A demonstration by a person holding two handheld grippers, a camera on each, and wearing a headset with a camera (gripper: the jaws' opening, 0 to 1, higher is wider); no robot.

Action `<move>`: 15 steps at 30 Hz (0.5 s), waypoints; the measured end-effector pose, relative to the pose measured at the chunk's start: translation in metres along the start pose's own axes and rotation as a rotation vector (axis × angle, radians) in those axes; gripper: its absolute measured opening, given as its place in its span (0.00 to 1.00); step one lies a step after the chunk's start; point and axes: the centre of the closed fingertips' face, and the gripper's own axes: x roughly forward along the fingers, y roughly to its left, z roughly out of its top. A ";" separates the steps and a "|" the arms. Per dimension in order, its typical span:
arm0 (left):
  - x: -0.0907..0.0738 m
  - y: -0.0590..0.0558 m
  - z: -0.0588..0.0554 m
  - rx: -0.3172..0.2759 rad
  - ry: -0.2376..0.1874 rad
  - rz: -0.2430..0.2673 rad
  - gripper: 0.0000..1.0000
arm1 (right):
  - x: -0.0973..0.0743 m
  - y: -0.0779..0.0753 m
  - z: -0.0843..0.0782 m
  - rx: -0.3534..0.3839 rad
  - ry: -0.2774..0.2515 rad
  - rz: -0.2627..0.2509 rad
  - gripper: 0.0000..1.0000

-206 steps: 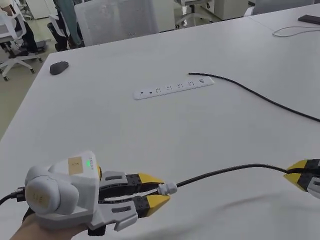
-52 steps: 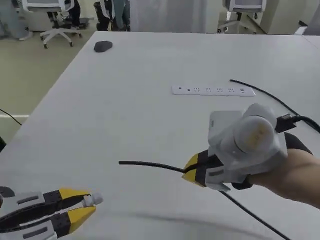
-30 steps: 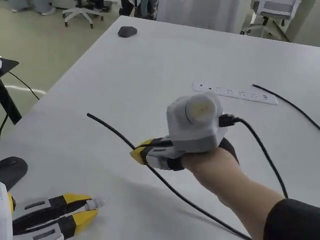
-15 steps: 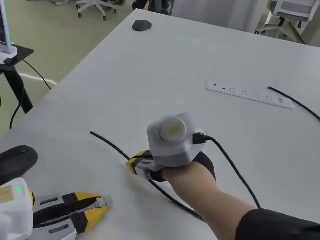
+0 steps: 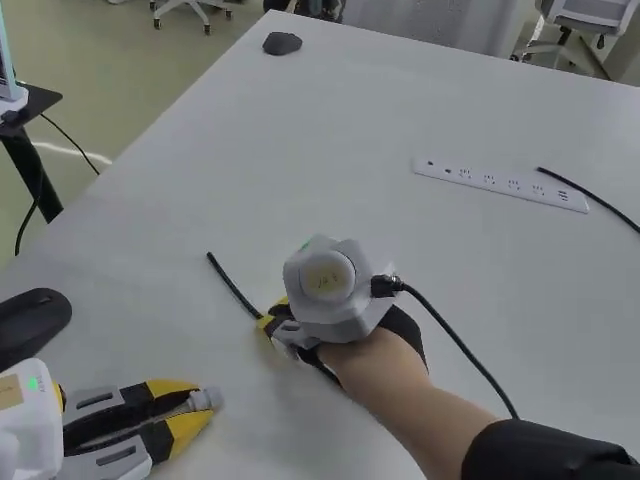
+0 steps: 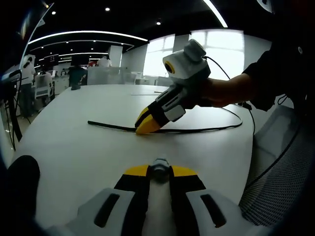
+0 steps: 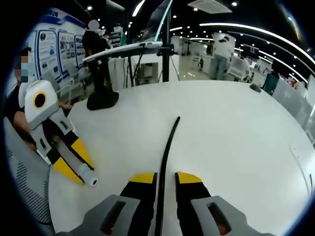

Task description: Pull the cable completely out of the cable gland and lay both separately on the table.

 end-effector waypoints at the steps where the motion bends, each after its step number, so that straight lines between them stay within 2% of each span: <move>1: 0.000 0.000 0.000 -0.001 0.000 0.002 0.16 | 0.000 0.001 0.000 0.006 -0.002 0.005 0.13; 3: -0.001 0.000 0.001 -0.013 0.000 0.006 0.18 | -0.001 0.000 0.000 0.007 -0.006 -0.001 0.20; 5: -0.002 0.008 0.004 -0.008 -0.009 0.050 0.25 | 0.000 -0.001 0.000 0.017 -0.007 0.003 0.25; 6: -0.003 0.005 0.004 -0.037 -0.009 0.036 0.30 | -0.001 -0.001 -0.001 0.024 -0.004 0.001 0.27; 8: -0.003 0.004 0.006 -0.050 -0.014 0.037 0.37 | -0.001 -0.001 -0.002 0.025 -0.006 0.002 0.31; 10: -0.002 0.001 0.008 -0.066 -0.020 0.026 0.48 | -0.001 -0.002 -0.002 0.027 -0.007 -0.003 0.34; 14: 0.000 -0.002 0.011 -0.083 -0.020 0.032 0.65 | -0.001 0.000 -0.003 0.059 -0.010 -0.004 0.51; 15: 0.001 -0.001 0.014 -0.088 -0.031 0.039 0.77 | 0.000 -0.001 -0.002 0.067 -0.020 -0.006 0.56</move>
